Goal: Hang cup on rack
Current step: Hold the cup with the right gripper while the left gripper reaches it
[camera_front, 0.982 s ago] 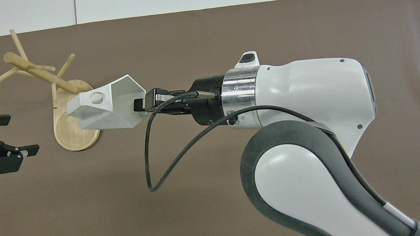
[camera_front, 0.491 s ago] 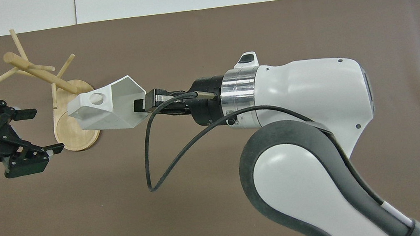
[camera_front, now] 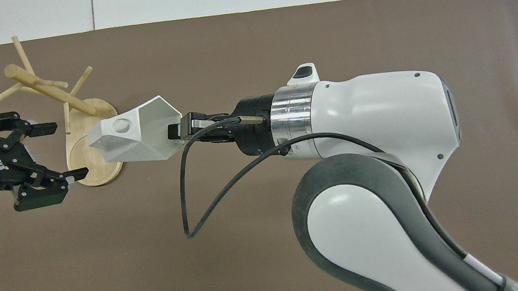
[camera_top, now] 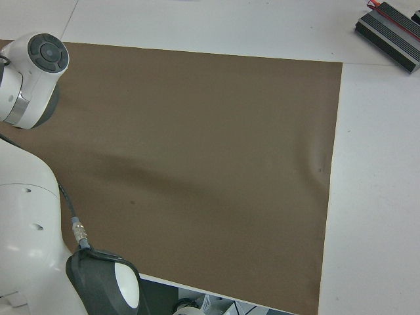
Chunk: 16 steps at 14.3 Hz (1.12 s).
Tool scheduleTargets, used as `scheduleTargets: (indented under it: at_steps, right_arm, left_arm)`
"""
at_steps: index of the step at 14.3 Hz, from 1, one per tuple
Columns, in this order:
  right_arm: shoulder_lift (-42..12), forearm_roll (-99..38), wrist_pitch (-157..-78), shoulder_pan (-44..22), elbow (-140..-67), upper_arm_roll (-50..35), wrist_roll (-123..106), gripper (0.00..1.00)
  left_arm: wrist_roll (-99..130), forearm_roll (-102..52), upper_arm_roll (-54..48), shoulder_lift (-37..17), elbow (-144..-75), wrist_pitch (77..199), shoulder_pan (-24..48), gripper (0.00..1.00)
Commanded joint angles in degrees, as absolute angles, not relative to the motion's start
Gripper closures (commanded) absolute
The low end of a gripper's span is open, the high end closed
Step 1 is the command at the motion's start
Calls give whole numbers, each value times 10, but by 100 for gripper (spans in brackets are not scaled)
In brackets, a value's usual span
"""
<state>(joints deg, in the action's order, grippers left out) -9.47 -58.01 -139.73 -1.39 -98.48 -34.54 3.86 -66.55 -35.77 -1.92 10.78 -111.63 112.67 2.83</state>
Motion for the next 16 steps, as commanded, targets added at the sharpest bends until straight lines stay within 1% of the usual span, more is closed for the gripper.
scheduleTargets:
  at_steps: [1,5,11,16]
  right_arm:
    - [-94,-564,-1394,-9,-984,-352,61,100]
    - [-95,-564,-1404,-13,-983,-364,80,100]
    - [-112,-564,-1476,-20,-975,-412,103,100]
    - [-117,-563,-1480,-23,-976,-417,113,100]
  left_arm:
    - [-683,-372,-14,110,-1129,1151,52,0]
    - [-686,-375,-14,111,-1129,1156,67,0]
    - [-727,-401,-15,112,-1129,1152,68,0]
    - [-808,-413,-14,118,-1137,1144,71,0]
